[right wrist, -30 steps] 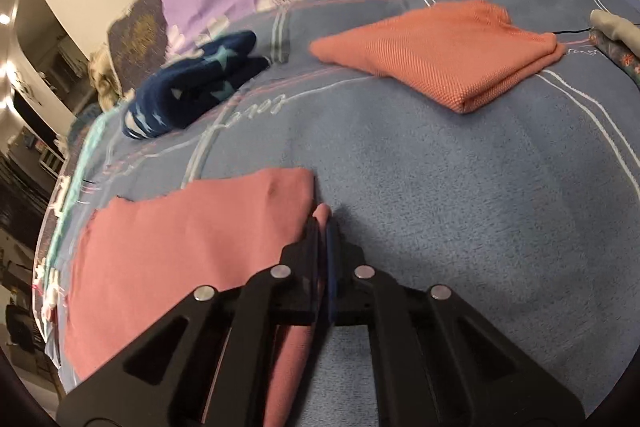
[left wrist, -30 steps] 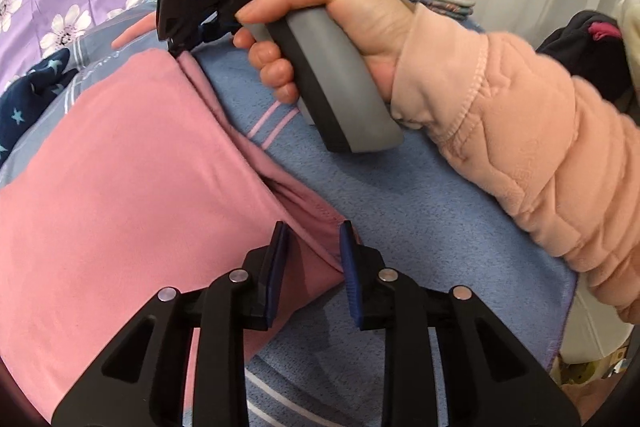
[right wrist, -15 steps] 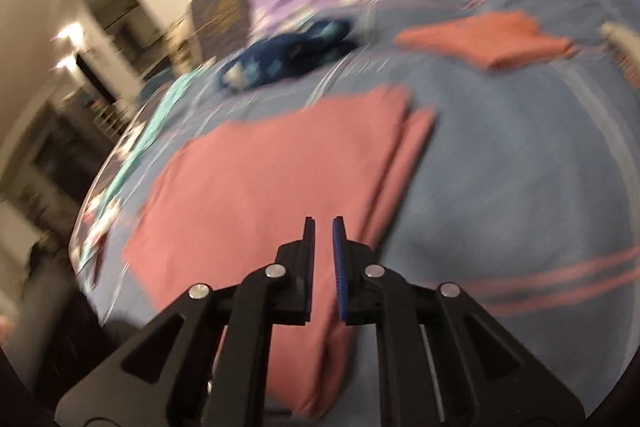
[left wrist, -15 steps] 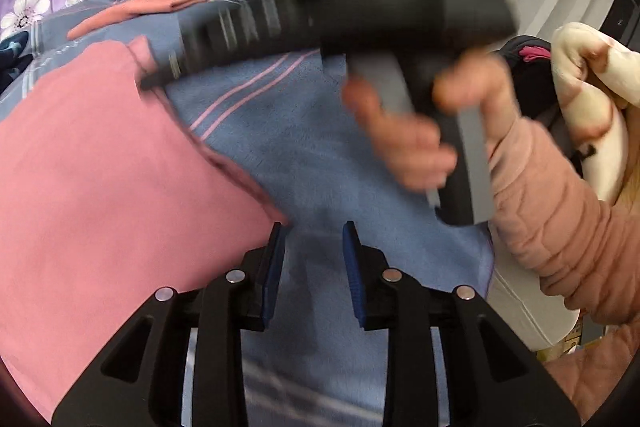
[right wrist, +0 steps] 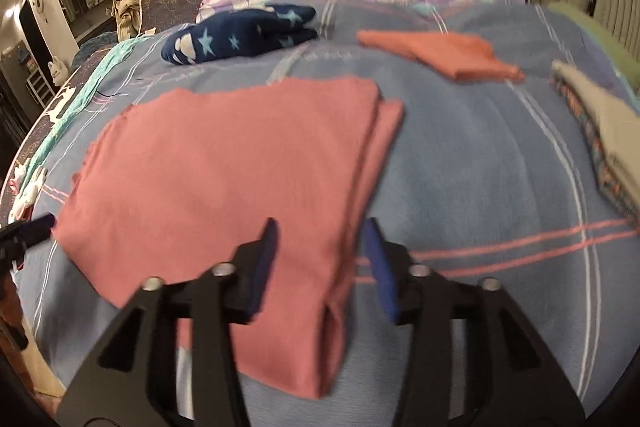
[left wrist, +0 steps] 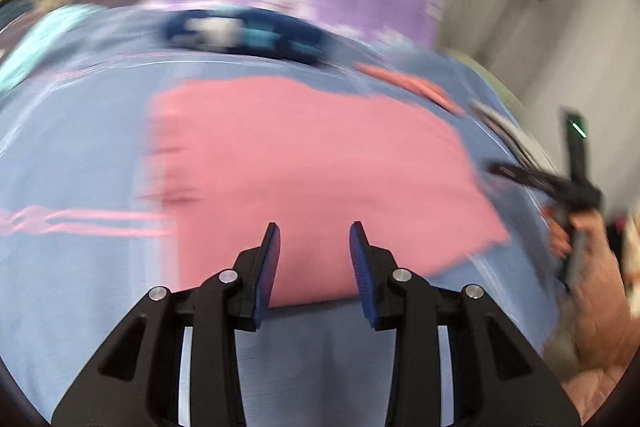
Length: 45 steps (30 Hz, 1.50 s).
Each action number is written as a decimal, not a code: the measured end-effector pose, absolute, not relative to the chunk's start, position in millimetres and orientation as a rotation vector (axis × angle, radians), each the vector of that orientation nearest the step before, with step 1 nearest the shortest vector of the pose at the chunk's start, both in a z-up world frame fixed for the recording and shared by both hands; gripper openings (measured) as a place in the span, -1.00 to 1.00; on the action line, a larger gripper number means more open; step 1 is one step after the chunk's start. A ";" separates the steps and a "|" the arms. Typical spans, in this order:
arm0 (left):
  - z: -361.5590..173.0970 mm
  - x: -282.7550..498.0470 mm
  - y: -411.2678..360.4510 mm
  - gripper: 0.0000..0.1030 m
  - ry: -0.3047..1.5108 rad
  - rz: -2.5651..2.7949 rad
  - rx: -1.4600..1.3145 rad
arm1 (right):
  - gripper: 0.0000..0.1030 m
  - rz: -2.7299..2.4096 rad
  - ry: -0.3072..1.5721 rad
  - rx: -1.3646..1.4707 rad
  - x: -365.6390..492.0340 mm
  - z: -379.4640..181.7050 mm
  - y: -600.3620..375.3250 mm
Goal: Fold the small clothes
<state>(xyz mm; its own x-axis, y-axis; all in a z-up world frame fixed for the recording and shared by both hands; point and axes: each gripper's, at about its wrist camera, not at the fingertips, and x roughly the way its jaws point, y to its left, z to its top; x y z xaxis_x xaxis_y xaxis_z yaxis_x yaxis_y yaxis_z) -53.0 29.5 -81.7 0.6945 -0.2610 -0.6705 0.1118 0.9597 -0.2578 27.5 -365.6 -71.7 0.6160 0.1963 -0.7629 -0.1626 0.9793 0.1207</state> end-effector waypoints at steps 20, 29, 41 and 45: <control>-130.1 -20.8 74.1 -0.45 0.871 -0.404 -0.283 | 0.16 0.518 0.862 -0.249 -9.6 -58.8 -143.1; -120.8 -37.1 95.0 -0.64 0.756 -0.465 -0.463 | 0.16 0.536 0.880 -0.281 24.2 -59.4 -102.7; -136.2 -16.5 100.4 -0.64 0.831 -0.326 -0.428 | -0.39 0.558 0.915 -0.450 125.8 -69.8 28.7; -141.8 -0.7 96.5 -0.64 0.852 -0.375 -0.451 | -0.34 0.473 0.984 -0.525 161.5 -90.8 58.2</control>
<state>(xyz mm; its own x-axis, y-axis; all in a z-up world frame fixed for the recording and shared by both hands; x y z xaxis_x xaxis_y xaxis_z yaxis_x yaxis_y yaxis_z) -0.7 96.5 -141.8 0.6040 -0.4874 -0.6306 0.1366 0.8428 -0.5206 161.5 58.2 -90.8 0.4736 0.1377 -0.8699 -0.5936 0.7796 -0.1998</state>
